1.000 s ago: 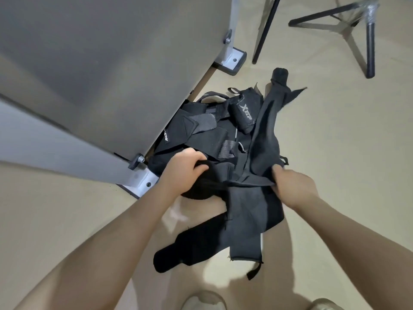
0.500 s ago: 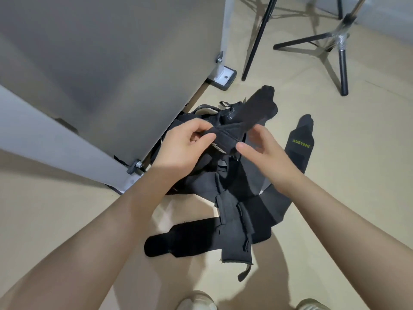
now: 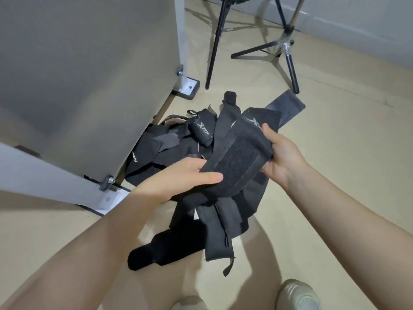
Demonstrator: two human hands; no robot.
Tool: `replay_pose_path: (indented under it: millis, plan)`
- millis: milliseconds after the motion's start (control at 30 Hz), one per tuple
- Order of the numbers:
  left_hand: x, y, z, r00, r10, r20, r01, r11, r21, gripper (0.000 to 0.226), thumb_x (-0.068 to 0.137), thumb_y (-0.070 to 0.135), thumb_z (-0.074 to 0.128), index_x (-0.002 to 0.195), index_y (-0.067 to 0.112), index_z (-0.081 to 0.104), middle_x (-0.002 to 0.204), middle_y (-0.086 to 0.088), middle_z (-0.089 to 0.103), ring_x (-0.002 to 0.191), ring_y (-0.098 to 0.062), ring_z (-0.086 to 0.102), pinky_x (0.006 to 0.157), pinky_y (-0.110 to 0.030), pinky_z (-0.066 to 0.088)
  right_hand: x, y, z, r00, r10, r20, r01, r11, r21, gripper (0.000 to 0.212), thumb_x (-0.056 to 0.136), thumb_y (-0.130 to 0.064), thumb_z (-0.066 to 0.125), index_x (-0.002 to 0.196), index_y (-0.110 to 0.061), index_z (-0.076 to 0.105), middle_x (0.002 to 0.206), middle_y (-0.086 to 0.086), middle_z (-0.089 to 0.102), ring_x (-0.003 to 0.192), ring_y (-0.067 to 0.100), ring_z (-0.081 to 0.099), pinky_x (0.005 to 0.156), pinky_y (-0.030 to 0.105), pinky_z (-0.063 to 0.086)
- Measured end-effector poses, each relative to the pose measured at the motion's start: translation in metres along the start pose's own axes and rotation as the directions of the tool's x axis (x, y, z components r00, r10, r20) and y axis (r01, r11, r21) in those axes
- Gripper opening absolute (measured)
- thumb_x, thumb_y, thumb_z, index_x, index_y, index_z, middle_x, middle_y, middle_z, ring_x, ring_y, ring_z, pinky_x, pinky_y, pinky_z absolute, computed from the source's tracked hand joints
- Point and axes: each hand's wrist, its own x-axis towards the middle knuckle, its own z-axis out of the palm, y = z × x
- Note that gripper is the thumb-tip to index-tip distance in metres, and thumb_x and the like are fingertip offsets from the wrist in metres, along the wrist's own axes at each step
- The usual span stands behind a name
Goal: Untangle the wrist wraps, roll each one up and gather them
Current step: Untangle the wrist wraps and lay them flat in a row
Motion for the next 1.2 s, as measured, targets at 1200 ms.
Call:
replay_pose_path:
  millis: [1200]
  plan:
    - [0.311,0.183,0.288,0.951,-0.120,-0.285,0.078,0.985,-0.154,0.058,0.095,0.020,0.050,0.147,0.018,0.023,0.135,0.000,0.048,0.110,-0.016,0.053,0.082,-0.021,0.041,0.133,-0.240,-0.340,0.949,-0.228,-0.220,0.175,0.956,-0.235,0.071,0.099,-0.026,0.047,0.149,-0.035,-0.001,0.143,-0.006,0.043,0.128,0.020,0.047,0.109,0.042,0.036]
